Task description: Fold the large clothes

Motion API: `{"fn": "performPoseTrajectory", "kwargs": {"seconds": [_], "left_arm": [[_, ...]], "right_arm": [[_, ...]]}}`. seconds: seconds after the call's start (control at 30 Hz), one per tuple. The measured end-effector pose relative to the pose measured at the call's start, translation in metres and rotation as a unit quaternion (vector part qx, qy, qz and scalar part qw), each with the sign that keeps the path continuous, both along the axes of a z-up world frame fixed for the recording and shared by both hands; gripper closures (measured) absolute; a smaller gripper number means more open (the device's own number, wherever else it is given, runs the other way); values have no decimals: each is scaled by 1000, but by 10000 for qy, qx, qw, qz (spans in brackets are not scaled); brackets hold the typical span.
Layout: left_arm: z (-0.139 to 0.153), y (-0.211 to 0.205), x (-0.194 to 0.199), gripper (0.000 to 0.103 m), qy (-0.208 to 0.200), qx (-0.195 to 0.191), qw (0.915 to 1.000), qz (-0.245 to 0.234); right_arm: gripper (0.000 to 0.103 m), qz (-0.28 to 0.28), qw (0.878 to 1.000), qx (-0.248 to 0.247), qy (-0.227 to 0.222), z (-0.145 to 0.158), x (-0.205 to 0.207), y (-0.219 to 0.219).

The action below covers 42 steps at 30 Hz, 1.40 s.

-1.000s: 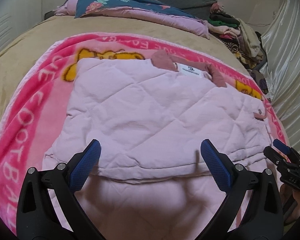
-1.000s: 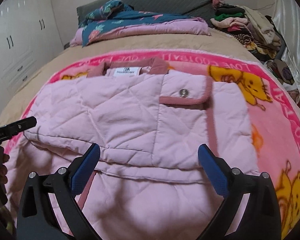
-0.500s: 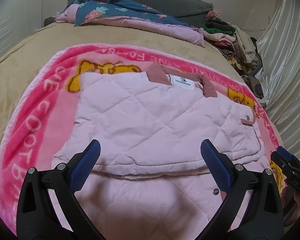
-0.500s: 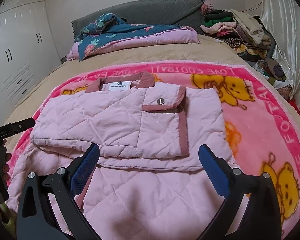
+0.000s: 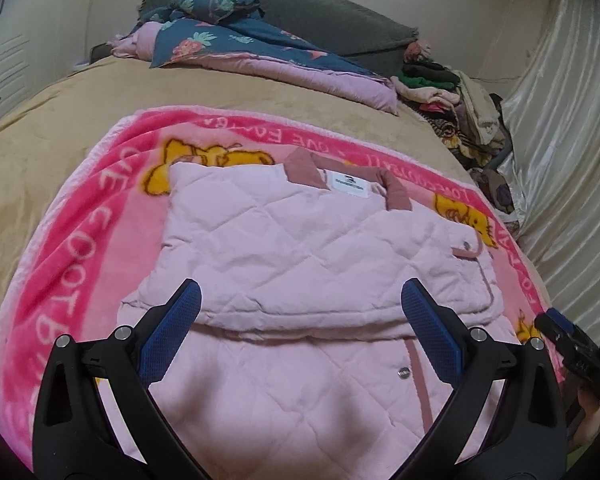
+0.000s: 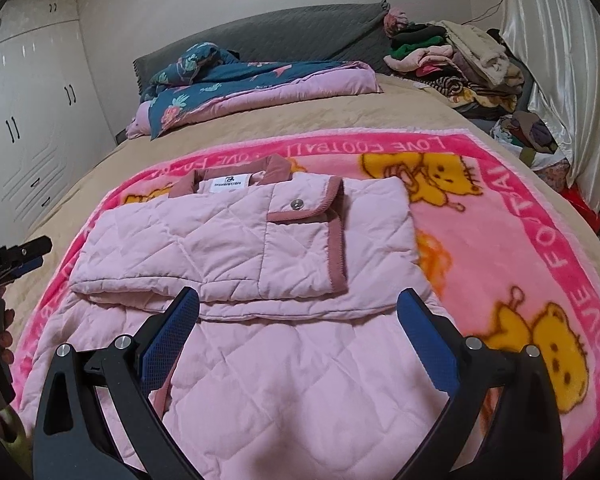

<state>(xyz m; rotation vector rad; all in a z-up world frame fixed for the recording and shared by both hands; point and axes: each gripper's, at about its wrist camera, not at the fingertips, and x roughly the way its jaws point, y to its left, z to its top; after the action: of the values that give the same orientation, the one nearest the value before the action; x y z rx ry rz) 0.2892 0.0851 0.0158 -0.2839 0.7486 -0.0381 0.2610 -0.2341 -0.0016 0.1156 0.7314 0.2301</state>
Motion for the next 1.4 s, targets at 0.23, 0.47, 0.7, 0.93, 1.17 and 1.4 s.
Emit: {"fn": "performPoseTrajectory", "kwargs": {"seconds": [0.23,0.47,0.7,0.93,1.17,1.4], "left_arm": [[6,-17,-17,9,-82,102,9998,-139],[9,-28,-35,9,-99,46,9998,-192],[18,-42,-48,9,-104,144,9995,-262],[29,-47,-62,9,-182,246,9993,-207],[35,-51,-76,9,-200,306,9991,-197],[38,-53,-87,9,-204,298,9991,-217]], "right_arm": [[4,-86,9999,71,-70,11,-14,-13],[4,-150,9995,206,-198,24,-29,-29],[4,-185,9991,266,-273,35,-45,-44],[4,-220,9987,277,-362,45,-62,-58],[4,-272,9983,297,-422,50,-79,-69],[4,-322,9979,293,-481,55,-95,-78]]}}
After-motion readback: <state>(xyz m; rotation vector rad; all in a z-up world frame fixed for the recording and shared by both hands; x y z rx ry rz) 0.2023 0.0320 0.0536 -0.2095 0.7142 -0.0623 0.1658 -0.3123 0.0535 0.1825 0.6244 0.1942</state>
